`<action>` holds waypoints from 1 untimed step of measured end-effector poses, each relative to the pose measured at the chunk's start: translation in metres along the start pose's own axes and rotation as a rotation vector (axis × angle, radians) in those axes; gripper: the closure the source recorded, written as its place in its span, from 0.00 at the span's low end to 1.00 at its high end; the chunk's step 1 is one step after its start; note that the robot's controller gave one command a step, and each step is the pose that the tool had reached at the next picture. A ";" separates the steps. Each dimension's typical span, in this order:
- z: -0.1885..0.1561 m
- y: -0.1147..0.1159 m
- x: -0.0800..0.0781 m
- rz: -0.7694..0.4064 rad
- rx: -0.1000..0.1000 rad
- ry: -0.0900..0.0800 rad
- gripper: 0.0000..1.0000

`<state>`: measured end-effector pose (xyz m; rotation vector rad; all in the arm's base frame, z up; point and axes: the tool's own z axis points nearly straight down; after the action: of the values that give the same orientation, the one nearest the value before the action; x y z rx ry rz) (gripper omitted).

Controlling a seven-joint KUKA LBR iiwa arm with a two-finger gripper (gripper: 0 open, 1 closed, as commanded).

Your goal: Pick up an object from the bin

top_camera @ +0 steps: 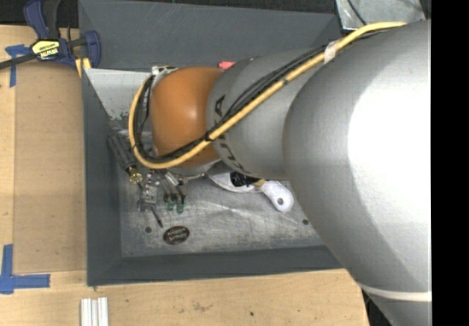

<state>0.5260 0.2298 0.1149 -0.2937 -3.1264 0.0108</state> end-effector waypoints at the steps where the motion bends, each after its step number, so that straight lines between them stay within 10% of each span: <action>1: -0.029 -0.059 0.009 -0.183 -0.005 -0.004 1.00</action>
Offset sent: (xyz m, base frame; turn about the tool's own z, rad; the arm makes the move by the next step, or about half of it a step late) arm -0.0315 -0.0453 0.0439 -0.1565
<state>0.5067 0.1735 0.1442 -0.0075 -3.1438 0.0027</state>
